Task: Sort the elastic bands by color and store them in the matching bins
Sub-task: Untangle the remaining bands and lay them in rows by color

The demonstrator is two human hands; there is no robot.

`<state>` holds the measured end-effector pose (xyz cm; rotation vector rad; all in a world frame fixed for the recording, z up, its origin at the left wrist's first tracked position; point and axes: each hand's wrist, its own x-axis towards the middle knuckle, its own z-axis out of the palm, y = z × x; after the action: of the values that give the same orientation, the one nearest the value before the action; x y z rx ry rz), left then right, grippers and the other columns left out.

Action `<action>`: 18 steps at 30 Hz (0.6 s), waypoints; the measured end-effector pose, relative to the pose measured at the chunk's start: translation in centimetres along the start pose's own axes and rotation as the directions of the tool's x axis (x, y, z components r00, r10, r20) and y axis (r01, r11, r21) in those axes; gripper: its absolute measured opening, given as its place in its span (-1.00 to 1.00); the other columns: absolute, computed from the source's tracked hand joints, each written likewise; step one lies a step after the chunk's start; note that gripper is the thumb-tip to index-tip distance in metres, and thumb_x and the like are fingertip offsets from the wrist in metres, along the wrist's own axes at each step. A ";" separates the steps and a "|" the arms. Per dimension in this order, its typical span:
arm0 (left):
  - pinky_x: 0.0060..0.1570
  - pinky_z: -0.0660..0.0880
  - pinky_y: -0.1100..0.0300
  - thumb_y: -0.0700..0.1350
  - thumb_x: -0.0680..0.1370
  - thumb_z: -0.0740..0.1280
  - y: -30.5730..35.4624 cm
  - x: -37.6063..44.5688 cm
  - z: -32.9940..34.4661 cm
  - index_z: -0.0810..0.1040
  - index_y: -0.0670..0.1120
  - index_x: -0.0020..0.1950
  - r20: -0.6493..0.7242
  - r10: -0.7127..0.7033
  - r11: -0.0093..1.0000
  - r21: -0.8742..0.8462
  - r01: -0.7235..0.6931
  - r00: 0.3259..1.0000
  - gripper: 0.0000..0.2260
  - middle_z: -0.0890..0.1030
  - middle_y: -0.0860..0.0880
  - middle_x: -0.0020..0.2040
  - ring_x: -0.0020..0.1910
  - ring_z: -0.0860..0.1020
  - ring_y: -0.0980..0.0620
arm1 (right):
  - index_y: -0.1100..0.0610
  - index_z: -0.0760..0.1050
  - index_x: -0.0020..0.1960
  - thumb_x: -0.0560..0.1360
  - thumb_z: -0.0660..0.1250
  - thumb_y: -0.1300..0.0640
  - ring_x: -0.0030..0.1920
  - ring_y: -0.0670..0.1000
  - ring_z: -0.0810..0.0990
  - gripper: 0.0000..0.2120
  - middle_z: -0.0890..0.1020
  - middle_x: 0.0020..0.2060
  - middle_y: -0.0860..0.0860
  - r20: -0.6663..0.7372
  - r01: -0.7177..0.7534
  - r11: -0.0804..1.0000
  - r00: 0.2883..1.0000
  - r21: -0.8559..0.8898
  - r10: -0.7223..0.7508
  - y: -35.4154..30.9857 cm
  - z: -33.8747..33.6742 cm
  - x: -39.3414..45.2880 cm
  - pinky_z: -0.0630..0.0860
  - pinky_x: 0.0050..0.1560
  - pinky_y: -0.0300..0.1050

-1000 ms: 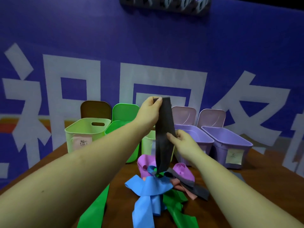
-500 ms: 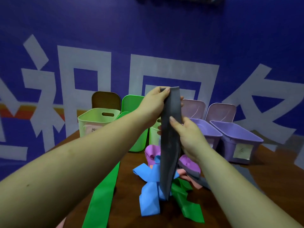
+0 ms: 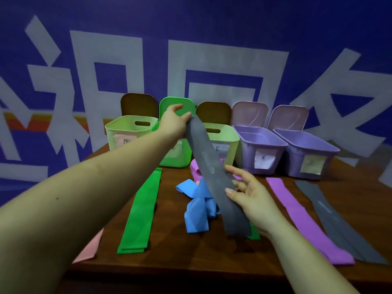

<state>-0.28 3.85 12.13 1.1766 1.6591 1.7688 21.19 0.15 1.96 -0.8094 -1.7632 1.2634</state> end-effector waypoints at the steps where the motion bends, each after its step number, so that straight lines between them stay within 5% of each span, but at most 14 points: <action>1: -0.27 0.59 0.13 -0.18 0.62 0.22 -0.4 -0.3 0.5 0.30 -0.09 0.43 0.065 -0.084 0.996 -0.008 0.084 0.994 -0.62 0.50 -0.15 0.13 -0.05 0.53 -0.04 | -0.09 0.51 0.11 0.51 0.27 0.42 0.01 -0.23 0.62 -0.58 0.61 0.09 -0.04 -0.006 0.017 0.999 1.000 -0.029 -0.017 0.3 -0.3 -0.6 0.52 -0.08 -0.36; 3: -0.55 0.49 0.28 -0.27 0.64 0.12 -1.2 -1.2 1.7 0.25 -0.11 0.46 0.189 -0.218 0.973 -0.034 0.228 0.958 -0.62 0.49 -0.11 -0.08 -0.29 0.46 0.04 | -0.02 0.56 0.01 0.50 0.25 0.46 -0.05 -0.30 0.60 -0.62 0.61 0.08 -0.04 -0.009 0.018 0.999 1.000 -0.050 -0.018 0.8 -1.3 -1.8 0.48 -0.07 -0.44; 5: -0.61 0.46 0.32 -0.34 0.63 0.04 -2.1 -1.5 3.2 0.31 -0.10 0.41 0.265 -0.267 0.957 -0.036 0.287 0.927 -0.63 0.45 -0.09 -0.22 -0.38 0.41 0.05 | -0.01 0.57 0.01 0.50 0.25 0.46 -0.02 -0.27 0.59 -0.62 0.62 0.06 -0.06 -0.031 -0.002 0.998 1.000 -0.058 0.000 1.4 -3.0 -2.9 0.49 -0.05 -0.43; 11: -0.57 0.50 0.32 -0.35 0.63 -0.05 -3.3 -3.6 11.1 0.49 -0.09 -0.10 0.464 -0.268 0.943 -0.054 0.328 0.844 -0.64 0.49 -0.07 -0.18 -0.27 0.47 0.05 | 0.03 0.51 0.18 0.50 0.26 0.42 -0.08 -0.35 0.59 -0.62 0.60 0.05 -0.13 -0.118 -0.093 0.990 0.990 -0.105 0.080 2.3 -10.5 -6.0 0.49 -0.03 -0.45; 13: -0.45 0.54 0.30 -0.29 0.64 0.03 -3.8 -3.9 14.4 0.50 -0.09 0.01 0.527 -0.277 0.916 -0.106 0.386 0.804 -0.73 0.52 -0.08 -0.14 -0.23 0.49 0.05 | 0.00 0.50 0.20 0.50 0.28 0.40 -0.01 -0.43 0.53 -0.61 0.56 0.10 -0.21 -0.129 -0.113 0.981 0.987 -0.158 0.093 2.7 -13.3 -7.0 0.44 -0.02 -0.52; 15: -0.11 0.56 0.20 -0.22 0.60 0.20 -4.6 -4.0 17.8 0.51 -0.09 0.09 0.617 -0.265 0.893 -0.133 0.430 0.741 -0.86 0.55 -0.11 -0.01 -0.12 0.50 0.02 | -0.04 0.47 0.22 0.50 0.30 0.39 0.05 -0.51 0.44 -0.58 0.49 0.13 -0.31 -0.152 -0.132 0.965 0.983 -0.225 0.099 3.2 -16.1 -7.8 0.37 -0.02 -0.59; 18: 0.01 0.51 0.16 -0.25 0.49 0.39 -5.8 -4.5 22.5 0.43 -0.10 0.30 0.685 -0.207 0.961 0.008 0.277 0.698 -0.61 0.55 -0.08 0.06 -0.06 0.52 0.05 | -0.01 0.44 0.26 0.49 0.31 0.40 0.18 -0.39 0.40 -0.55 0.47 0.17 -0.28 -0.199 -0.173 0.940 0.973 -0.295 0.116 4.1 -19.9 -8.6 0.31 0.06 -0.62</action>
<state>19.07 14.38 3.50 1.2809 1.1876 1.0346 42.93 2.85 -0.47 -1.2145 -1.8047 0.9792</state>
